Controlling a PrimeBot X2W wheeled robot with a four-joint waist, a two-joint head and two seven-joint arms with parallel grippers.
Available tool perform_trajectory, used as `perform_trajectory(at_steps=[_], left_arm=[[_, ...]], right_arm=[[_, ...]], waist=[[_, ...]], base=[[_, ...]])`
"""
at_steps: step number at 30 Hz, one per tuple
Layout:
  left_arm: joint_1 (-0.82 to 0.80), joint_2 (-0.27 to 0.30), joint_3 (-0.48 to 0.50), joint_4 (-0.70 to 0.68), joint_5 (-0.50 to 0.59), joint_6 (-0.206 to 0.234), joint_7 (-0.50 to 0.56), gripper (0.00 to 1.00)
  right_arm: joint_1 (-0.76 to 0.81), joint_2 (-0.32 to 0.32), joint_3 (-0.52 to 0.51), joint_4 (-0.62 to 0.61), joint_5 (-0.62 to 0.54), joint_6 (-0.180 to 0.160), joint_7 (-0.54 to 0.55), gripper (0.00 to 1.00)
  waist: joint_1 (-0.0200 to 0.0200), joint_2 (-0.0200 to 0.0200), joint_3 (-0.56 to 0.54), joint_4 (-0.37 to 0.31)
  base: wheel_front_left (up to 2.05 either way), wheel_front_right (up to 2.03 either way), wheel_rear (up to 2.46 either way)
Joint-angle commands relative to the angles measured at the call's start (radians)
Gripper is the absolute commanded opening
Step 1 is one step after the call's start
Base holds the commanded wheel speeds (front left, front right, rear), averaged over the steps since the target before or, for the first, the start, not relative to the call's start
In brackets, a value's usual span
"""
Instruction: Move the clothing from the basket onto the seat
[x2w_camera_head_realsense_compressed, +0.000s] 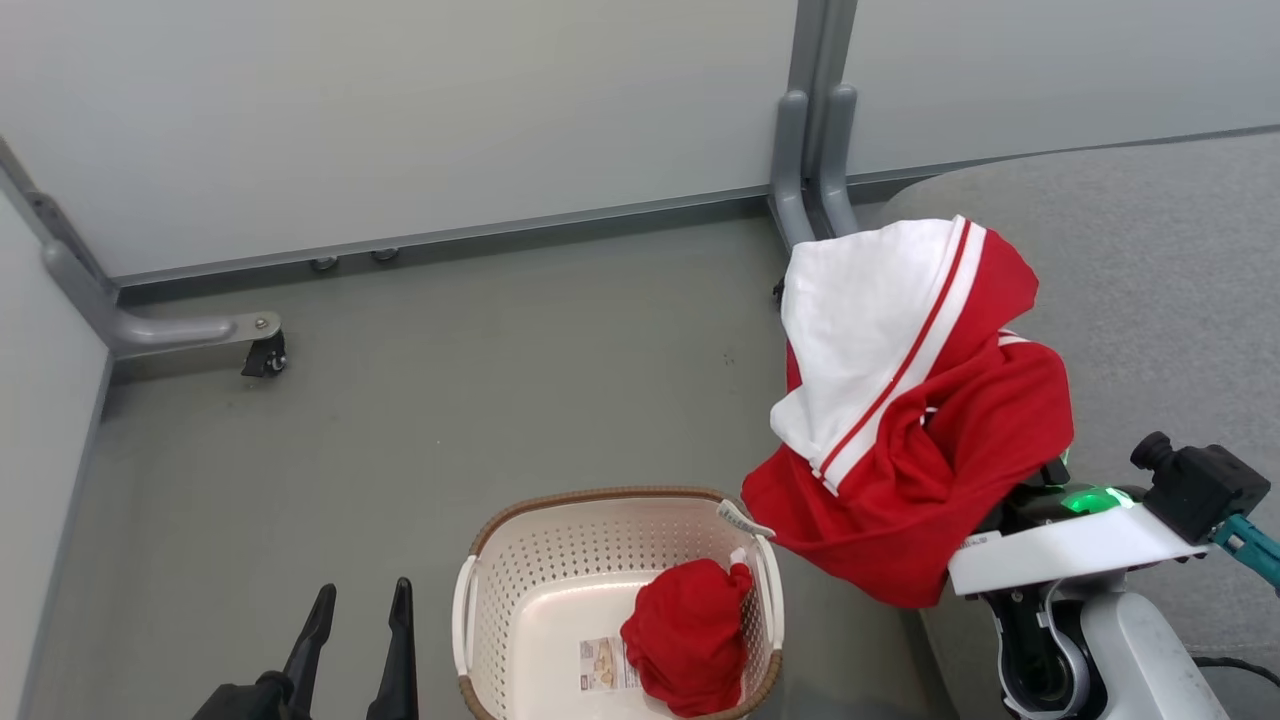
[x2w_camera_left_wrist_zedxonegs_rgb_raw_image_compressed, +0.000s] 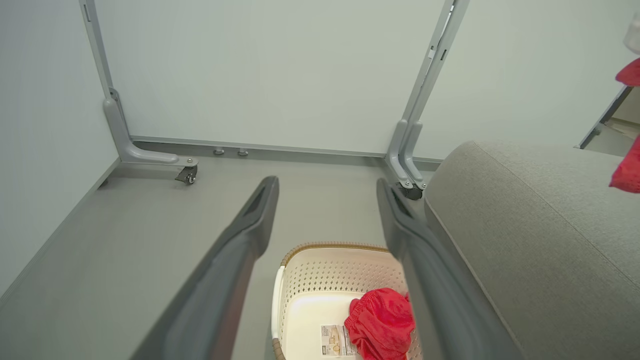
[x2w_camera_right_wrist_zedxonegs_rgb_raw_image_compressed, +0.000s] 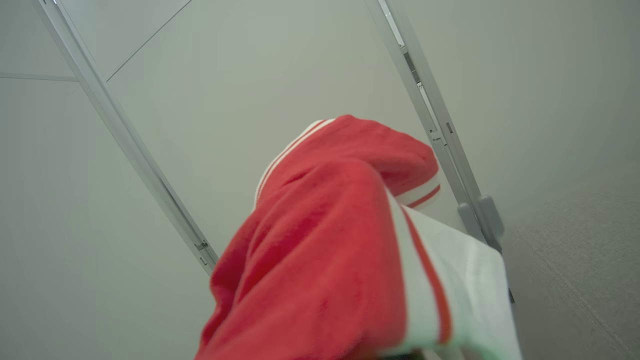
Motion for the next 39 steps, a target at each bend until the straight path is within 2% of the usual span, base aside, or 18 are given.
perform_trajectory(at_steps=[1, 14, 25, 39], left_arm=[[-0.019, -0.002, 0.003, -0.003, -0.004, -0.002, 0.0, 1.0], [-0.067, -0.009, 0.01, -0.01, -0.001, -0.002, 0.0, 1.0], [-0.105, 0.01, -0.008, -0.007, -0.001, -0.002, 0.0, 1.0], [-0.198, 0.055, -0.113, 0.032, -0.019, -0.002, 0.0, 1.0]], right_arm=[[-0.01, -0.004, -0.006, -0.008, -0.005, 0.0, -0.003, 0.0], [-0.025, -0.016, -0.042, -0.019, -0.005, 0.0, -0.003, 0.0], [-0.012, -0.019, -0.083, -0.031, -0.001, 0.0, -0.003, 0.0], [0.041, 0.024, -0.191, -0.088, -0.018, 0.0, -0.003, 0.0]], waist=[[0.0, -0.0001, 0.013, -0.048], [0.0, -0.0001, 0.073, -0.275], [0.0, -0.0001, 0.114, -0.449], [0.0, -0.0001, 0.171, -0.492]], base=[[0.0, 0.0, 0.0], [0.0, 0.0, 0.0], [0.0, 0.0, 0.0], [0.0, 0.0, 0.0]])
